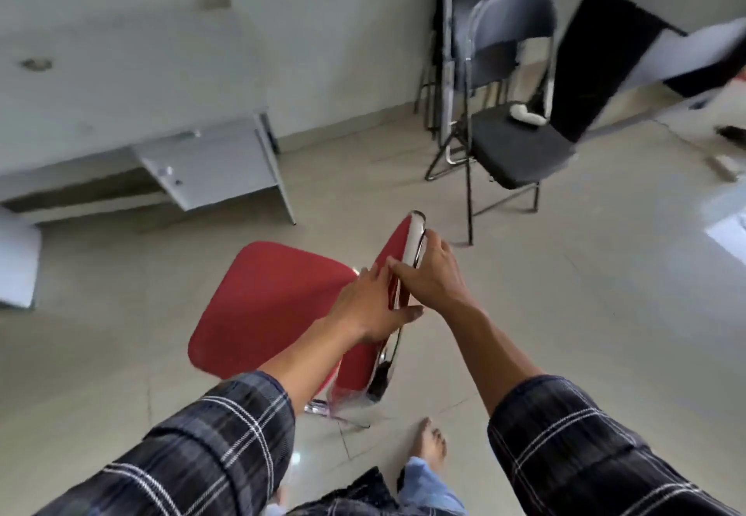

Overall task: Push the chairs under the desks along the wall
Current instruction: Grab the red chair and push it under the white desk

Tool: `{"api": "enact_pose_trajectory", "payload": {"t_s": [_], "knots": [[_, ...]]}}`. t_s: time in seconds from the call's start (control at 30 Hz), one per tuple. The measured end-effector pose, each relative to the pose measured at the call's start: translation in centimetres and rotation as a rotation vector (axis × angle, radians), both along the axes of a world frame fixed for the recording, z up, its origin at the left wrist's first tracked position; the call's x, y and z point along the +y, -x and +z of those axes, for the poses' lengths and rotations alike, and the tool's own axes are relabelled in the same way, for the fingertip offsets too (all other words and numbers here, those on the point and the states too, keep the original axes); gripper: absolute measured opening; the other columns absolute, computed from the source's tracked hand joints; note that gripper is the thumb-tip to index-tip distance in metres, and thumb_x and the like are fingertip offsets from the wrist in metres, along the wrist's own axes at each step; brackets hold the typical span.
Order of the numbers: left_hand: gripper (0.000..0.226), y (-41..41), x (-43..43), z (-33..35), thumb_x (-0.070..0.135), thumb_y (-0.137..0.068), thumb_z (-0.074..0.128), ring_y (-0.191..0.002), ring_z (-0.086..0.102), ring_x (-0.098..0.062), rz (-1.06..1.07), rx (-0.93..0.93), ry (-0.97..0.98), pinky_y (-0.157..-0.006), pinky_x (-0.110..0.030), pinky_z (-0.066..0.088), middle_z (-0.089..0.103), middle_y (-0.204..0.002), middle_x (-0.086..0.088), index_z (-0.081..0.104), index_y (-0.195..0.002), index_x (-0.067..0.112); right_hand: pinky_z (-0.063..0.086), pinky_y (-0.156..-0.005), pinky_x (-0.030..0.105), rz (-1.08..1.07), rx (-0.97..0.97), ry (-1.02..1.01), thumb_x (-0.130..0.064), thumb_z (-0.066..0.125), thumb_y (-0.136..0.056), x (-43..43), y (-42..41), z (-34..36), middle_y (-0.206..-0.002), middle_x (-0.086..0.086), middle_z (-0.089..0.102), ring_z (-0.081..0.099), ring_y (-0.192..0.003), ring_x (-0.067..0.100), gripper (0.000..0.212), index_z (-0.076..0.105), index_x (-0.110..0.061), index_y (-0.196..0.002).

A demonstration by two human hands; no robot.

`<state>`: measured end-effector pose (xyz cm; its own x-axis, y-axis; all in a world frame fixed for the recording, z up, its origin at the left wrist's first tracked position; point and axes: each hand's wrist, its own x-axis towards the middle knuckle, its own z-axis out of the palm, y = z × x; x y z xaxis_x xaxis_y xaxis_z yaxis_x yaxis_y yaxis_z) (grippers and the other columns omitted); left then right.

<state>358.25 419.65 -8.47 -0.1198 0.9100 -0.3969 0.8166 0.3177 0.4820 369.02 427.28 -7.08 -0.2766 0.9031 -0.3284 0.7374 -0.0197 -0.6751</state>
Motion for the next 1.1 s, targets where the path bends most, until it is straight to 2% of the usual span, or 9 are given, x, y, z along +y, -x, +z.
{"api": "enact_pose_trajectory", "payload": {"t_s": [0.13, 0.27, 0.43, 0.57, 0.73, 0.83, 0.9, 1.0, 1.1], "knots": [[0.088, -2.0, -0.3, 0.2, 0.05, -0.092, 0.055, -0.148, 0.025, -0.024, 0.113, -0.091, 0.02, -0.112, -0.038, 0.031, 0.022, -0.163, 0.002, 0.002, -0.159, 0.028, 0.031, -0.116, 0.04, 0.113, 0.045, 0.042, -0.039, 0.08, -0.081, 3.5, -1.5, -0.1, -0.158, 0.016, 0.036, 0.034, -0.146, 0.033, 0.101, 0.02, -0.013, -0.158], [0.079, -3.2, -1.5, -0.1, 0.042, -0.094, 0.054, -0.14, 0.04, -0.025, 0.244, -0.152, -0.014, -0.107, -0.035, 0.037, 0.034, -0.159, 0.004, 0.006, -0.157, 0.039, 0.037, -0.115, 0.043, 0.102, 0.144, 0.097, -0.034, 0.078, -0.08, 4.8, -1.8, -0.5, -0.158, 0.011, 0.038, 0.04, -0.143, 0.031, 0.1, 0.019, -0.026, -0.161], [0.07, -5.7, -4.2, -0.2, 0.024, -0.088, 0.052, -0.119, 0.058, -0.026, 0.437, -0.096, -0.14, -0.094, -0.039, 0.048, 0.059, -0.137, 0.006, 0.026, -0.151, 0.042, 0.055, -0.078, 0.043, 0.096, 0.221, 0.203, -0.022, 0.063, -0.082, 4.5, -0.4, -0.5, -0.112, 0.007, 0.06, 0.058, -0.085, 0.019, 0.077, 0.028, -0.028, -0.151], [0.047, -8.3, -7.2, -0.7, 0.029, -0.093, 0.056, -0.105, 0.063, -0.02, 0.617, -0.018, -0.322, -0.085, -0.032, 0.049, 0.067, -0.119, 0.008, 0.044, -0.138, 0.036, 0.061, -0.066, 0.044, 0.072, 0.199, 0.227, -0.024, 0.063, -0.074, 5.2, 0.1, -1.1, -0.109, 0.012, 0.062, 0.066, -0.09, 0.028, 0.066, 0.031, -0.023, -0.132], [0.06, -9.6, -9.7, -3.6, 0.072, -0.088, 0.036, -0.101, 0.065, -0.01, 1.285, -0.686, -0.368, -0.089, -0.023, 0.046, 0.071, -0.109, 0.006, 0.075, -0.109, 0.031, 0.063, -0.075, 0.053, -0.041, 0.222, 0.334, -0.019, 0.062, -0.077, 7.6, 1.3, -1.9, -0.09, 0.008, 0.062, 0.065, -0.08, 0.026, 0.052, 0.034, -0.023, -0.121], [0.037, -9.2, -8.1, -4.2, 0.038, -0.102, 0.046, -0.067, 0.057, -0.016, 1.769, -0.896, -0.276, -0.054, -0.01, 0.042, 0.061, -0.073, -0.004, 0.072, -0.087, 0.016, 0.062, -0.071, 0.054, -0.04, 0.186, 0.478, -0.02, 0.063, -0.079, 9.9, 2.4, -2.9, -0.084, 0.011, 0.058, 0.061, -0.072, 0.025, 0.042, 0.045, -0.015, -0.117], [0.018, -9.3, -7.6, -4.3, 0.02, -0.099, 0.054, -0.07, 0.061, -0.019, 1.98, -1.018, -0.199, -0.054, -0.017, 0.05, 0.06, -0.063, -0.002, 0.066, -0.092, 0.008, 0.06, -0.076, 0.06, -0.047, 0.185, 0.643, -0.018, 0.064, -0.084, 11.8, 2.7, -2.8, -0.082, 0.012, 0.052, 0.062, -0.08, 0.032, 0.021, 0.053, -0.009, -0.099], [0.042, -9.2, -7.3, -3.8, 0.02, -0.093, 0.061, -0.133, 0.04, -0.047, 2.171, -1.431, -0.088, -0.11, -0.05, 0.035, 0.054, -0.125, -0.022, 0.051, -0.13, 0.001, 0.059, -0.069, 0.061, -0.097, 0.151, 0.959, -0.018, 0.064, -0.089, 14.6, 3.6, -2.5, -0.09, 0.017, 0.059, 0.067, -0.086, 0.039, 0.019, 0.051, -0.005, -0.09], [0.036, -9.2, -6.2, -3.0, 0.006, -0.088, 0.06, -0.127, 0.048, -0.05, 2.357, -1.712, -0.467, -0.103, -0.06, 0.042, 0.05, -0.135, -0.03, 0.051, -0.122, -0.001, 0.056, -0.078, 0.057, -0.107, 0.078, 1.136, -0.015, 0.066, -0.088, 16.0, 4.2, -2.6, -0.083, 0.015, 0.063, 0.066, -0.08, 0.037, 0.02, 0.055, 0.001, -0.086]]}}
